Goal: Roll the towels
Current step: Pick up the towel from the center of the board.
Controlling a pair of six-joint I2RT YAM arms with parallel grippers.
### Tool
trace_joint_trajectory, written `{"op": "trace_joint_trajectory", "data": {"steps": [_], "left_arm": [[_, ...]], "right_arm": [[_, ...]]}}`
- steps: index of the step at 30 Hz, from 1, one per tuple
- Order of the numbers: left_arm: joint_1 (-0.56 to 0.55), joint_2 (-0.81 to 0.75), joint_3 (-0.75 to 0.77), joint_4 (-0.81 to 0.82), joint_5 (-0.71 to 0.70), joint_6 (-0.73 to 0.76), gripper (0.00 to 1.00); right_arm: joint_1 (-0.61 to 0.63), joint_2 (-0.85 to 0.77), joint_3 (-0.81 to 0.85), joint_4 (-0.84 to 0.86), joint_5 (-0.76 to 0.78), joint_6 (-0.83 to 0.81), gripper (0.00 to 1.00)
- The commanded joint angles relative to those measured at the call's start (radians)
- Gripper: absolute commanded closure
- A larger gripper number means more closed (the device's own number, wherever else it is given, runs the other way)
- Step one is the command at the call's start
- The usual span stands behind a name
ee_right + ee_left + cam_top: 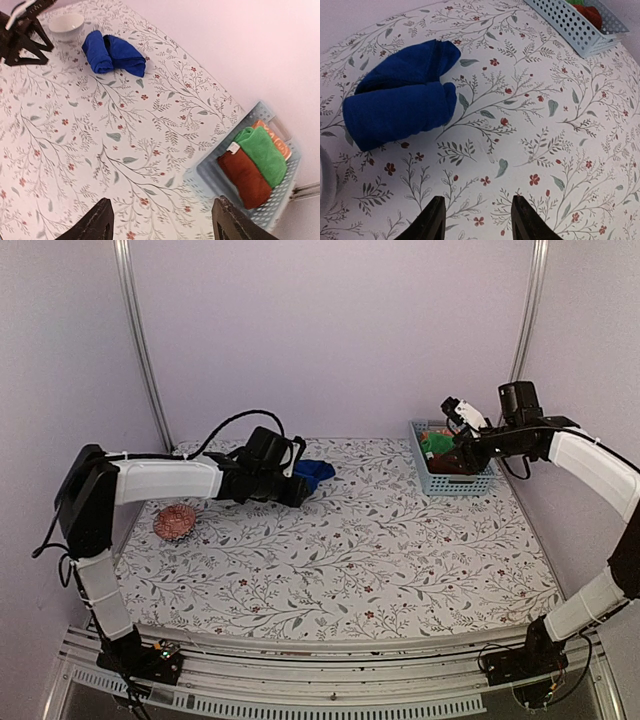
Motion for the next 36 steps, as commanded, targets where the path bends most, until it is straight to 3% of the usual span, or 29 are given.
{"op": "trace_joint_trajectory", "data": {"steps": [1, 5, 9, 13, 20, 32, 34, 36], "left_arm": [[0.028, 0.158, 0.155, -0.08, -0.175, 0.035, 0.52], [0.054, 0.303, 0.323, -0.115, -0.179, 0.047, 0.54], [0.061, 0.414, 0.446, -0.137, -0.165, 0.073, 0.58], [0.058, 0.465, 0.499, -0.156, -0.163, 0.061, 0.78], [0.056, 0.422, 0.464, -0.102, -0.177, 0.08, 1.0], [0.054, 0.278, 0.384, -0.05, -0.076, 0.098, 1.0], [0.022, 0.239, 0.411, -0.081, -0.007, 0.099, 1.0], [-0.041, 0.168, 0.393, -0.04, -0.036, 0.142, 1.0]], "right_arm": [[-0.017, -0.074, -0.222, 0.177, -0.1, 0.229, 0.32], [-0.017, -0.106, -0.346, 0.222, -0.181, 0.177, 0.32], [-0.012, -0.035, -0.338, 0.195, -0.27, 0.133, 0.36], [0.016, 0.028, -0.294, 0.143, -0.252, 0.101, 0.41], [0.034, 0.021, -0.3, 0.151, -0.204, 0.082, 0.41], [0.034, 0.031, -0.295, 0.146, -0.192, 0.076, 0.42], [0.034, 0.03, -0.293, 0.14, -0.195, 0.076, 0.42], [0.033, 0.025, -0.292, 0.143, -0.197, 0.079, 0.42]]}}
